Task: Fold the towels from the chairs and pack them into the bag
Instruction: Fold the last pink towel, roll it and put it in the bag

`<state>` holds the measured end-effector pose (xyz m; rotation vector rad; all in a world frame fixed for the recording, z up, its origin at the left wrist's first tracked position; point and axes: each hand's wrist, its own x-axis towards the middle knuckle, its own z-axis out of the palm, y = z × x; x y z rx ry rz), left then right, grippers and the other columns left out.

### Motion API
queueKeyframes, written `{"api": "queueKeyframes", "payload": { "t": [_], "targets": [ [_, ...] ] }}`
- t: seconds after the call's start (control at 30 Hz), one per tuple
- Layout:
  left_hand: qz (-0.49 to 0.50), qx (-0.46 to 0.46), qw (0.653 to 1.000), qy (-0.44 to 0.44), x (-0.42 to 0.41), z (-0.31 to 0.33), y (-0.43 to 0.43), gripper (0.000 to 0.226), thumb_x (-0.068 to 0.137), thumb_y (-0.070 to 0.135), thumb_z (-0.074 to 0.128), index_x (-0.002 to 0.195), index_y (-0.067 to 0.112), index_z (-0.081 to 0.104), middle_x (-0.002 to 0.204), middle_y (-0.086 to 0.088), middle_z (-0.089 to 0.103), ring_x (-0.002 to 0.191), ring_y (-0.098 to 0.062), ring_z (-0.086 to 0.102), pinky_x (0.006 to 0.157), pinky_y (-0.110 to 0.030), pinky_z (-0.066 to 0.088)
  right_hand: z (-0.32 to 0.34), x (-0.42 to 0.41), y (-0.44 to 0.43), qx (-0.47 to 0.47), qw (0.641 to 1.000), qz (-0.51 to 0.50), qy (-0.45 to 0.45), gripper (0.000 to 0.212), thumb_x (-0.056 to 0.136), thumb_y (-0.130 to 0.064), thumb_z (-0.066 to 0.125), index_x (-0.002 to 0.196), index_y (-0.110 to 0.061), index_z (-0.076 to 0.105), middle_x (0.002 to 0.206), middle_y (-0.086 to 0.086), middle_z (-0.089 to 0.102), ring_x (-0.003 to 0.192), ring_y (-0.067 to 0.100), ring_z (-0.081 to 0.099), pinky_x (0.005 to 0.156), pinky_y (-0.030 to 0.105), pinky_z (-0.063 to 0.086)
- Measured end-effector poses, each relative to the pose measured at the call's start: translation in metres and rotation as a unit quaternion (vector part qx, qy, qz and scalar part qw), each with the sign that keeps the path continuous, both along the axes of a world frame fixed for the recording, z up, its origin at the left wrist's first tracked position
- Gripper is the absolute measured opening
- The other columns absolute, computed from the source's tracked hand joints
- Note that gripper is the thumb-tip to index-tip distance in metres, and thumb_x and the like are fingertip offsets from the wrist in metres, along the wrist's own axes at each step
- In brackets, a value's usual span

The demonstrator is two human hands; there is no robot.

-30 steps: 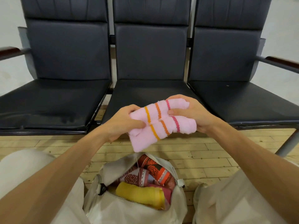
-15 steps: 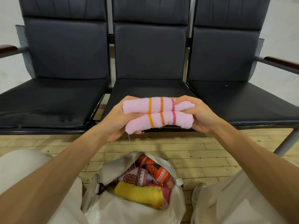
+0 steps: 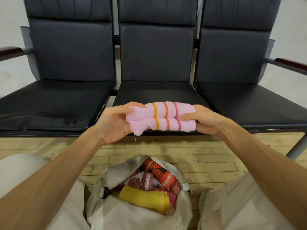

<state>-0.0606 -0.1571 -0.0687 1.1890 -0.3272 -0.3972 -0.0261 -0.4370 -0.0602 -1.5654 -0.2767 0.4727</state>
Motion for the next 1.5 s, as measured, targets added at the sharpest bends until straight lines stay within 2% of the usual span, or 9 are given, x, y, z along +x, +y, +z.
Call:
{"api": "queueKeyframes", "payload": {
  "t": [0.07,0.17,0.27,0.37,0.5,0.7,0.97,1.23,1.5],
  "targets": [
    [0.027,0.049,0.998,0.023,0.0,0.001,-0.001,0.05,0.079,0.06,0.056,0.082,0.012,0.072,0.093,-0.01,0.067,0.086,-0.026,0.066,0.07,-0.037,0.056,-0.002,-0.001,-0.001,-0.043,0.999,0.03,-0.008,0.053,0.074,-0.001,0.07,0.126,-0.006,0.059,0.119,0.015,0.067,0.107,0.025,0.068,0.083,0.037,0.058],
    [0.049,0.143,0.988,0.043,0.001,-0.006,-0.007,0.045,0.076,0.059,0.057,0.059,0.018,0.065,0.083,-0.006,0.065,0.081,-0.022,0.067,0.068,-0.034,0.056,-0.002,-0.003,-0.003,-0.08,0.991,0.07,-0.081,0.048,0.081,0.01,0.065,0.127,-0.004,0.058,0.119,0.019,0.066,0.109,0.033,0.066,0.087,0.045,0.057],
    [-0.004,0.157,0.986,0.061,0.001,-0.011,-0.012,0.036,0.07,0.043,0.08,0.09,0.014,0.072,0.101,-0.012,0.069,0.092,-0.025,0.069,0.075,-0.037,0.059,0.003,-0.005,-0.005,-0.106,0.978,0.061,-0.17,0.043,0.081,0.013,0.064,0.121,-0.004,0.063,0.112,0.022,0.067,0.102,0.038,0.067,0.085,0.055,0.056],
    [-0.082,0.16,0.978,0.108,0.002,-0.016,-0.016,0.08,0.055,0.035,0.088,0.124,0.009,0.059,0.118,-0.016,0.065,0.104,-0.031,0.065,0.082,-0.043,0.057,0.006,-0.007,-0.005,-0.135,0.956,0.05,-0.256,0.041,0.081,0.01,0.068,0.118,-0.006,0.067,0.11,0.012,0.071,0.103,0.028,0.068,0.089,0.047,0.057],
    [-0.188,0.136,0.955,0.182,0.0,-0.019,-0.025,0.075,0.049,0.034,0.094,0.114,0.007,0.068,0.114,-0.021,0.067,0.097,-0.035,0.068,0.078,-0.045,0.058,0.007,-0.013,0.004,-0.169,0.926,0.082,-0.328,0.038,0.079,0.007,0.072,0.116,-0.005,0.069,0.107,0.006,0.073,0.103,0.019,0.069,0.087,0.031,0.057],
    [-0.147,0.354,0.921,0.072,0.002,-0.03,-0.038,0.07,0.046,0.028,0.087,0.111,0.011,0.066,0.104,-0.013,0.07,0.094,-0.03,0.068,0.082,-0.046,0.057,0.0,-0.012,0.011,-0.28,0.893,0.138,-0.324,0.045,0.076,-0.001,0.078,0.118,-0.014,0.066,0.11,-0.005,0.069,0.102,0.004,0.064,0.082,0.014,0.051],
    [-0.109,0.541,0.833,-0.049,0.005,-0.026,-0.049,0.058,0.053,0.033,0.08,0.107,0.016,0.066,0.1,-0.009,0.07,0.091,-0.028,0.069,0.082,-0.048,0.058,-0.006,-0.013,0.04,-0.502,0.797,0.228,-0.246,0.05,0.076,-0.052,0.076,0.115,-0.027,0.058,0.105,-0.01,0.063,0.095,0.01,0.06,0.078,0.023,0.051],
    [-0.102,0.597,0.791,-0.091,0.007,-0.048,-0.031,0.055,0.07,0.034,0.08,0.116,0.024,0.053,0.109,-0.001,0.062,0.096,-0.017,0.063,0.078,-0.034,0.058,-0.04,0.002,0.039,-0.44,0.847,0.231,-0.187,0.043,0.076,-0.032,0.081,0.113,-0.024,0.061,0.103,-0.008,0.065,0.095,0.009,0.062,0.077,0.02,0.051],
    [-0.06,0.583,0.795,-0.156,0.021,-0.089,-0.03,0.049,0.068,0.025,0.081,0.108,0.027,0.053,0.105,0.006,0.06,0.097,-0.015,0.06,0.078,-0.035,0.057,-0.084,-0.002,0.008,-0.347,0.913,0.183,-0.112,0.047,0.083,-0.022,0.075,0.126,-0.025,0.055,0.113,-0.007,0.062,0.105,0.011,0.062,0.085,0.028,0.055]
  ]
}}
